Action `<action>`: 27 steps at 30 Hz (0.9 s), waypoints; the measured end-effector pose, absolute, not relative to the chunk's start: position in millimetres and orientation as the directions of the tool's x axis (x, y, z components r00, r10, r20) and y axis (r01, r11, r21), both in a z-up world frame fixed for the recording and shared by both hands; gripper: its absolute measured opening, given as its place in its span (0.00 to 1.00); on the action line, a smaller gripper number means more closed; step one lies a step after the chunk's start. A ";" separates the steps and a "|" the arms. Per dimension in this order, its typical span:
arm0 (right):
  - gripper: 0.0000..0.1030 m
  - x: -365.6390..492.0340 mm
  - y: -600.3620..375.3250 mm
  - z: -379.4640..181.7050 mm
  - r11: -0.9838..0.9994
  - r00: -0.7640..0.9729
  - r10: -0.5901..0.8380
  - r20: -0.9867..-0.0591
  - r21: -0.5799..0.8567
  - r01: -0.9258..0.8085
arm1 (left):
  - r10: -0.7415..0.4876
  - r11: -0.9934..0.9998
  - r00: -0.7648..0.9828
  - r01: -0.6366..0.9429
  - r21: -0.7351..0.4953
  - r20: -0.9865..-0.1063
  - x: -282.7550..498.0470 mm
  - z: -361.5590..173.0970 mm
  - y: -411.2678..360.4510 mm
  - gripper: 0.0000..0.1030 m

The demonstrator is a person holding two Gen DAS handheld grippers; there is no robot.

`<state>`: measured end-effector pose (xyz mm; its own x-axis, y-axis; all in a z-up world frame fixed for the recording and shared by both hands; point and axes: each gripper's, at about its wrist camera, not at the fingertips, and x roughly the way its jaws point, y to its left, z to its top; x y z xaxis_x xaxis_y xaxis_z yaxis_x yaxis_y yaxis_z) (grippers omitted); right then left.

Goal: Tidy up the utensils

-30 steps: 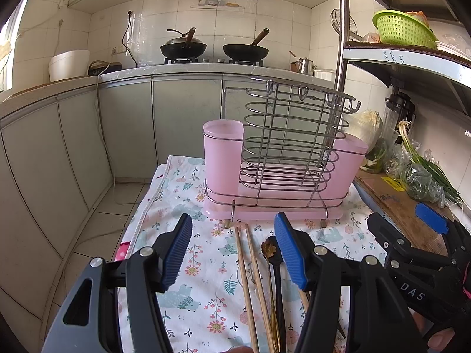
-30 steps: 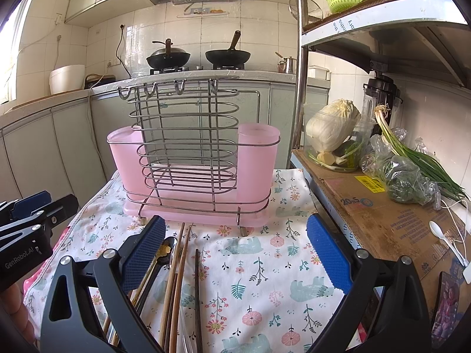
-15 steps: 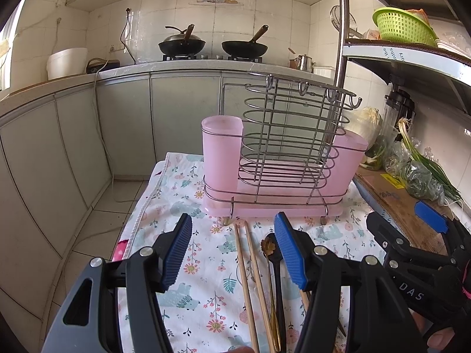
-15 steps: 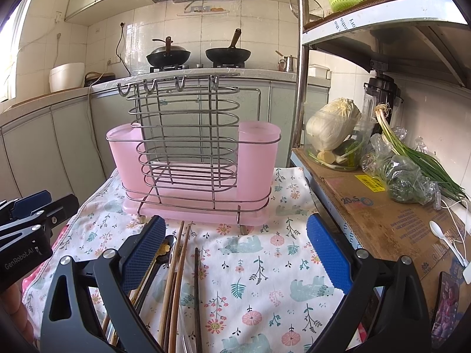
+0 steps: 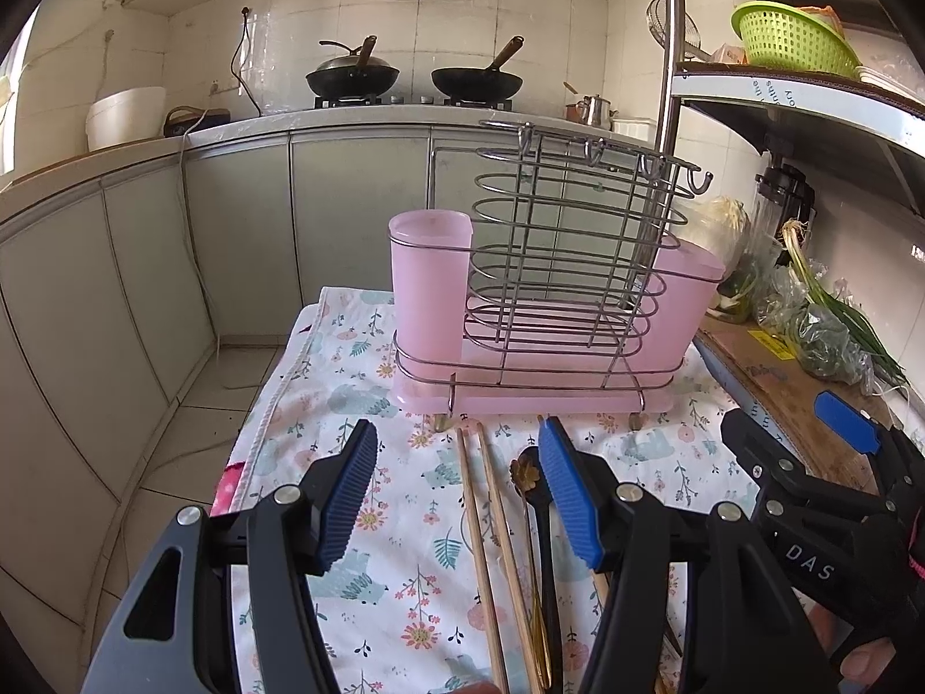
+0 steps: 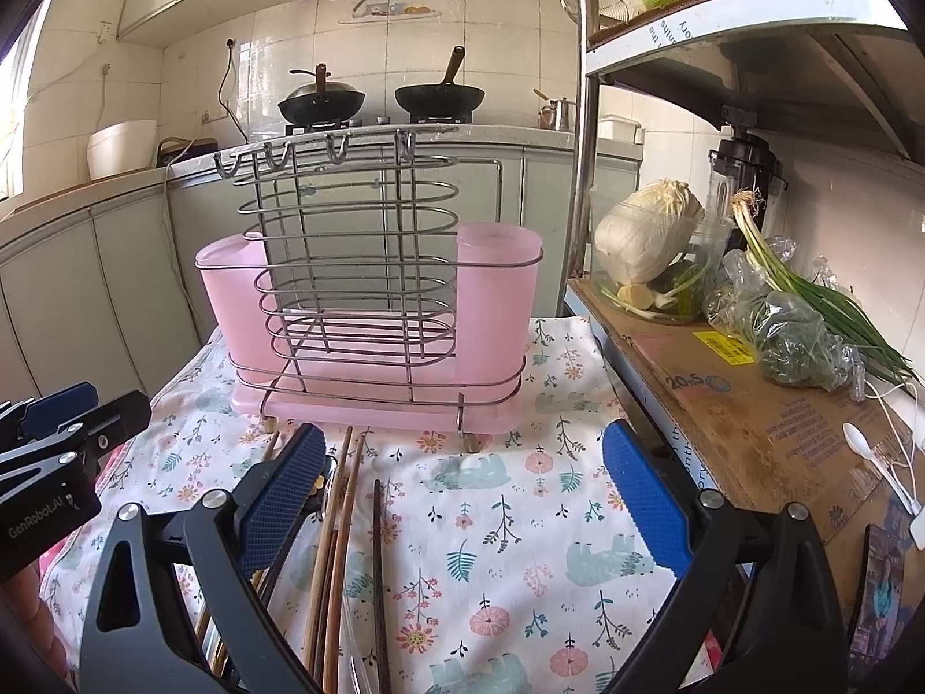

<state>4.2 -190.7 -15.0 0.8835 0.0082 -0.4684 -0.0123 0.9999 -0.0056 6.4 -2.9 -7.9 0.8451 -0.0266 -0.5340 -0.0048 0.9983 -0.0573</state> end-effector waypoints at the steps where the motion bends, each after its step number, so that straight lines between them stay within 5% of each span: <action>1: 0.94 4.6 -190.6 -15.3 1.000 0.883 0.008 -0.470 -0.005 -0.012 | -0.027 0.998 0.844 -0.005 -0.058 -0.535 6.5 -8.2 -3.1 0.56; 27: 0.94 23.3 -202.1 -36.9 0.999 0.836 0.021 -0.548 0.048 0.006 | -0.043 0.997 0.781 -0.008 -0.079 -0.623 29.6 -34.7 11.3 0.56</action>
<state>23.3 -202.1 -36.9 0.8361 0.0209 -0.5482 0.0062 0.9989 0.0475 29.6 11.3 -34.7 0.7807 -0.0427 -0.6234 -0.0083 0.9969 -0.0786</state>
